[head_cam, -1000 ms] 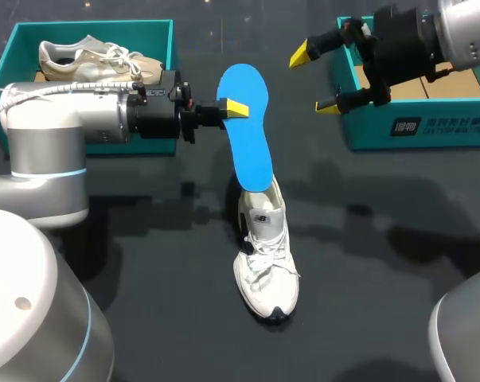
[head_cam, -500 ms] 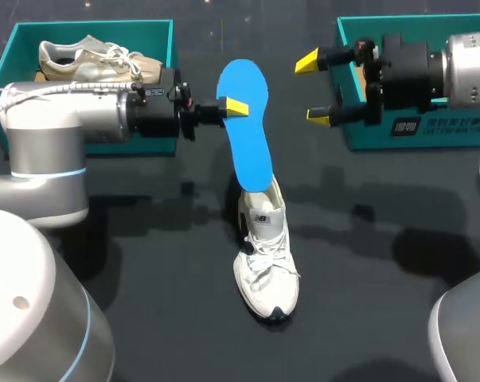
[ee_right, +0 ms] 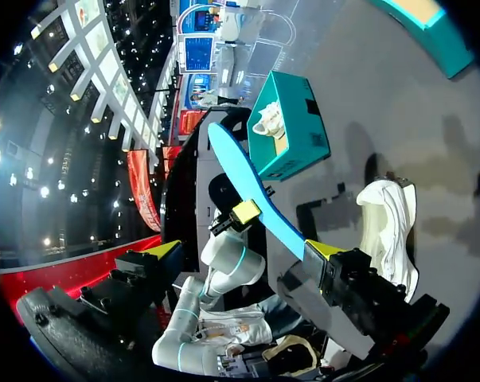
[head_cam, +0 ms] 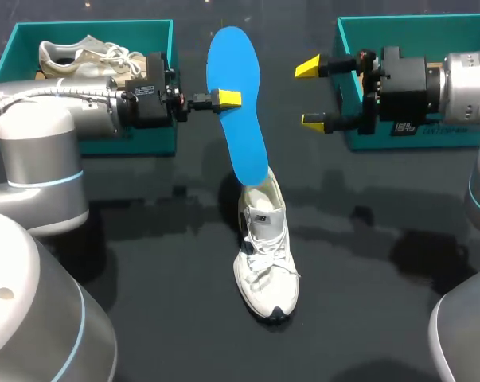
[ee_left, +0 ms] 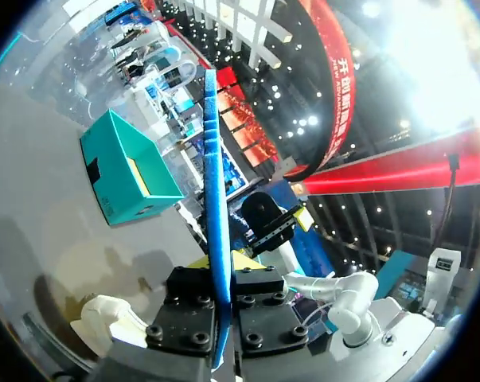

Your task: Take the shoe out of the shoebox, open the shoe tongue, remove and reinsert the insole, then place the shoe into the shoebox

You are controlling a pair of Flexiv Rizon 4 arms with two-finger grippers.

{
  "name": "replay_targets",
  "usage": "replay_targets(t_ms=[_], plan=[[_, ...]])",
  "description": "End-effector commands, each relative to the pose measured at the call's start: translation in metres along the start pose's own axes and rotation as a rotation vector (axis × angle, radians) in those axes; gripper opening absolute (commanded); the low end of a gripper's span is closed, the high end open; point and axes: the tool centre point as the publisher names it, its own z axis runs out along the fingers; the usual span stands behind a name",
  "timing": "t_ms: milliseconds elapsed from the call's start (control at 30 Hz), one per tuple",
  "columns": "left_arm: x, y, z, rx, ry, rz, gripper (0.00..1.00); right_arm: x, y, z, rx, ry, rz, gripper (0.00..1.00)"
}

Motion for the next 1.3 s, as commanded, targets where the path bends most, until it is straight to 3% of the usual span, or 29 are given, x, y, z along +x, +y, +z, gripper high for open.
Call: replay_targets(t_ms=[33, 533, 667, 767, 1300], plan=[[0.005, -0.003, -0.002, 0.039, -0.010, 0.237, 0.00, -0.002, -0.003, 0.001, -0.007, 0.009, 0.002, 1.00], [0.013, -0.033, 0.000, 0.033, 0.030, 0.889, 0.00, -0.004, -0.003, 0.002, -0.008, 0.065, 0.003, 1.00], [0.015, -0.034, 0.001, 0.010, 0.053, 1.081, 0.00, -0.004, -0.003, 0.002, -0.008, 0.065, 0.003, 1.00], [0.011, -0.038, -0.003, -0.057, 0.021, 1.291, 0.00, -0.004, -0.003, 0.002, -0.008, 0.065, 0.003, 1.00], [0.013, -0.039, -0.004, -0.051, 0.013, 1.327, 0.00, -0.004, -0.003, 0.002, -0.008, 0.065, 0.003, 1.00]])
